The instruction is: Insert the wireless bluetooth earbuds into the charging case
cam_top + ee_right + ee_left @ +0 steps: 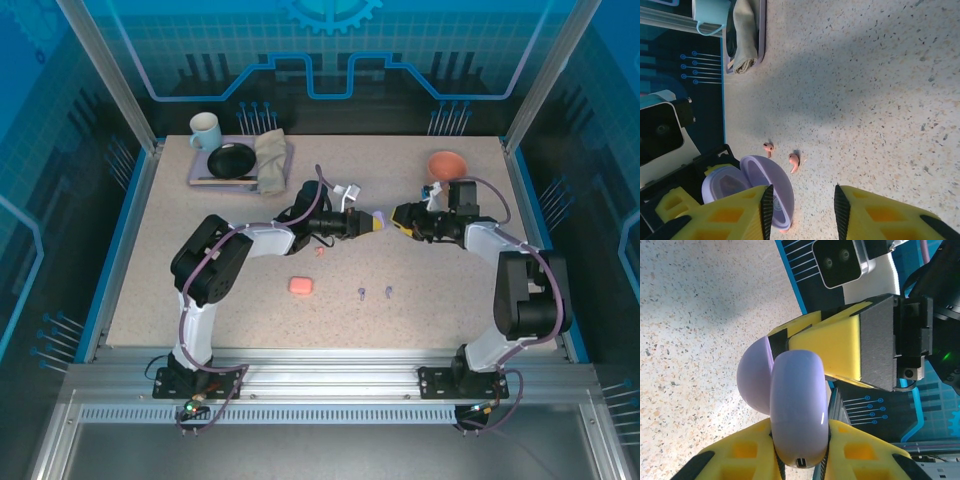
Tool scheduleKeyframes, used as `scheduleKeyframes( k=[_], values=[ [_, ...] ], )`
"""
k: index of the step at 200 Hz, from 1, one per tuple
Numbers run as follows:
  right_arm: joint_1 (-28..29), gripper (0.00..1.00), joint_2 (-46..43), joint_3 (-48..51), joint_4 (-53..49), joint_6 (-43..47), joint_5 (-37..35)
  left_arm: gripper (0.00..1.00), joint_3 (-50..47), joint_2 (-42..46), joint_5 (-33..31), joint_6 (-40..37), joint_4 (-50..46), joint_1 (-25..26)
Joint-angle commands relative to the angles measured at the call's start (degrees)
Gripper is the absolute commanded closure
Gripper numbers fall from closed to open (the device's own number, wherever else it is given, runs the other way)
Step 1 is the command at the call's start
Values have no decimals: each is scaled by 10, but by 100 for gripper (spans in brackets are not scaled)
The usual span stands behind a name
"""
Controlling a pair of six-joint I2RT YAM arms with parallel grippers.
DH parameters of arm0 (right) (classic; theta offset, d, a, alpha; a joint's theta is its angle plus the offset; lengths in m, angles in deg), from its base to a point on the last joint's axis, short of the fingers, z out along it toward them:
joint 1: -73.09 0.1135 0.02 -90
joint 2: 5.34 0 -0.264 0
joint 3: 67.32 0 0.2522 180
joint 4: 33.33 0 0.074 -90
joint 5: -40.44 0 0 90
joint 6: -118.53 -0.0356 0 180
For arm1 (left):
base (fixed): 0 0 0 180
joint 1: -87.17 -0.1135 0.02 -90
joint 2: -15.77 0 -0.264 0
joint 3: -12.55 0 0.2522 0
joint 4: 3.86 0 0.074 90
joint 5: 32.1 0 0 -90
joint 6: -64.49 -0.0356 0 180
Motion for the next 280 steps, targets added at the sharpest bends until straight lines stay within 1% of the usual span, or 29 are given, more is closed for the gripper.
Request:
scheduleKeyframes(
  k=[1,71,98,136,166,185,192,209,225,261,280],
  values=[
    [7,61,12,-3,7,9,29,81,21,11,17,-12,4,-2],
    [18,63,23,2,10,22,55,81,27,5,19,-4,14,-2],
    [19,66,37,-5,12,24,68,81,28,2,23,5,26,-2],
    [19,73,50,-19,5,34,83,81,29,-3,37,22,50,-2],
    [20,81,58,-32,0,38,95,81,28,-4,43,33,63,-3],
    [20,82,62,-38,0,38,104,81,28,-6,45,41,76,-2],
    [19,86,63,-39,-1,38,108,81,28,-6,46,45,80,-3],
    [20,91,62,-43,-5,42,110,81,28,-8,45,50,87,-2],
    [20,100,61,-45,-10,44,111,81,29,-10,43,58,97,-3],
    [20,100,58,-50,-17,43,105,80,30,-11,42,62,98,-2],
    [20,100,56,-56,-20,40,100,75,31,-11,40,60,94,-2]
  ],
)
